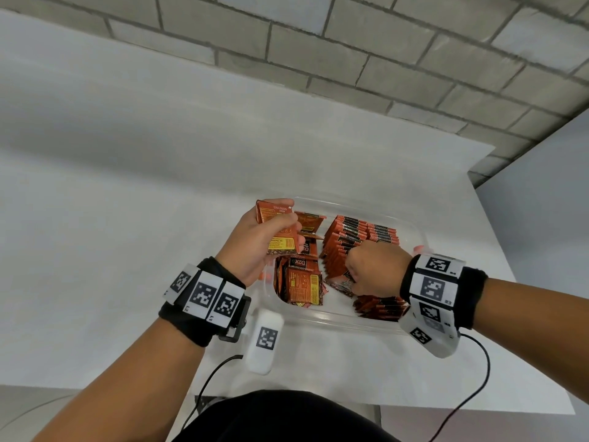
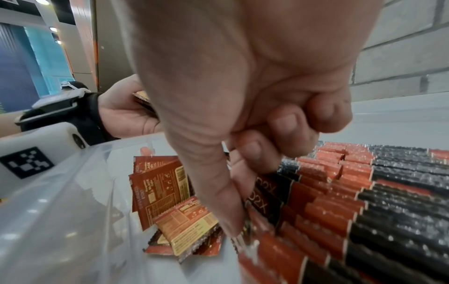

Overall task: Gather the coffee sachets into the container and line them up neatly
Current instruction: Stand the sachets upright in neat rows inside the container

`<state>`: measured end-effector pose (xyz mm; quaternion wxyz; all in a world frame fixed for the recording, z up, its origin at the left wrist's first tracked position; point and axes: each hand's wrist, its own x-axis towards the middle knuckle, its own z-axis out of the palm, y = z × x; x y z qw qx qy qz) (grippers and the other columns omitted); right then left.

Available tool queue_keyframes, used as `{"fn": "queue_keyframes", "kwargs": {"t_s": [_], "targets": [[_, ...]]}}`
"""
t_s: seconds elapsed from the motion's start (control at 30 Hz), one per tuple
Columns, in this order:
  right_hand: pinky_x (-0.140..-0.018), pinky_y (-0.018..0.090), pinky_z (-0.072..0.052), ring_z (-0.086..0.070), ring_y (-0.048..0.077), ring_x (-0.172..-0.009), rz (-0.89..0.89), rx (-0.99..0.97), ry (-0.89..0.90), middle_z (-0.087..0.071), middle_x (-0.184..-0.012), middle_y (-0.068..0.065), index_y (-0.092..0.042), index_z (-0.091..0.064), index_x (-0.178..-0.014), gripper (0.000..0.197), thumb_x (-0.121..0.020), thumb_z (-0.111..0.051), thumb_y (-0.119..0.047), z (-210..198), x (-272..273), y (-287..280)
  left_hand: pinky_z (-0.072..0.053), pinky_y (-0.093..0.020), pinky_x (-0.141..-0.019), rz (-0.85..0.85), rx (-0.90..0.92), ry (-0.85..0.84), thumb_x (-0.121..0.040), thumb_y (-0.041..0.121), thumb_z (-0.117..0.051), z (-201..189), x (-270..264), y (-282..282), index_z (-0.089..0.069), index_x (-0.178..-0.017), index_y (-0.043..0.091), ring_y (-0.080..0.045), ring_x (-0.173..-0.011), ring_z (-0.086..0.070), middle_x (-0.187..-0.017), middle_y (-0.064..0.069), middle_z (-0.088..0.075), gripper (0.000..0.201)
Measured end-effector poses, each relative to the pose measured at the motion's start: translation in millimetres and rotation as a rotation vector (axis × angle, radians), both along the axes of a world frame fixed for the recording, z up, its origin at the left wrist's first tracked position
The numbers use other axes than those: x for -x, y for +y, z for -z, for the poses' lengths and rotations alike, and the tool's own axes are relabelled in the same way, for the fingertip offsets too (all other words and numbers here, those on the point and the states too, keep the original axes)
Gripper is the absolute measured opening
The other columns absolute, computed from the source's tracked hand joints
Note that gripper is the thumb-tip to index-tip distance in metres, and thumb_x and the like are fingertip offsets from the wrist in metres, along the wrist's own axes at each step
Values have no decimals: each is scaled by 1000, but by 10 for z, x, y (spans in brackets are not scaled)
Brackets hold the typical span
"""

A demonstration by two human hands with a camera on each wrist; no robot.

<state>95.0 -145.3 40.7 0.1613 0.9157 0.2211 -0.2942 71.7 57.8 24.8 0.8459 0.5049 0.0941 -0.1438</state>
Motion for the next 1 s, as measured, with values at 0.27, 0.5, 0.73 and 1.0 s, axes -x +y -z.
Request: {"fn": "queue_keyframes", "kwargs": {"t_s": [0.27,0.5,0.73,1.0], "targets": [[-48,20,-32,-46,15,-58,79,-101,93,-53,-64,2,-10,-64,-71,17,-78,-72,-24,-73,-79,-16,-57,-34,-75,-6,-4,0,-91,9,-57,2,4,-5,-58,-119,13,-20,-70,-67,-84,-9,-67,28],[-49,20,-37,-50,12,-59,80,-41,124,-59,-68,0,-8,-69,-80,26,-76,-76,-32,-55,-91,2,-56,-36,-79,-13,-14,7,-92,10,-57,10,-1,-3,-58,-120,14,-21,-73,-68,-85,-9,-68,29],[-47,23,-36,-46,19,-55,1,29,-1,-44,-55,-1,-14,-49,-60,28,-82,-64,-21,13,-122,4,-56,-37,-79,-15,-8,11,-92,10,-57,18,-2,5,-57,-121,13,-21,-74,-68,-85,-9,-68,30],[-44,21,-33,-42,16,-51,-123,64,-60,-43,-57,-1,-15,-47,-62,24,-82,-59,-19,16,-72,20,-56,-37,-80,-10,4,10,-91,10,-57,34,-10,12,-58,-120,14,-21,-74,-69,-85,-9,-68,29]]}}
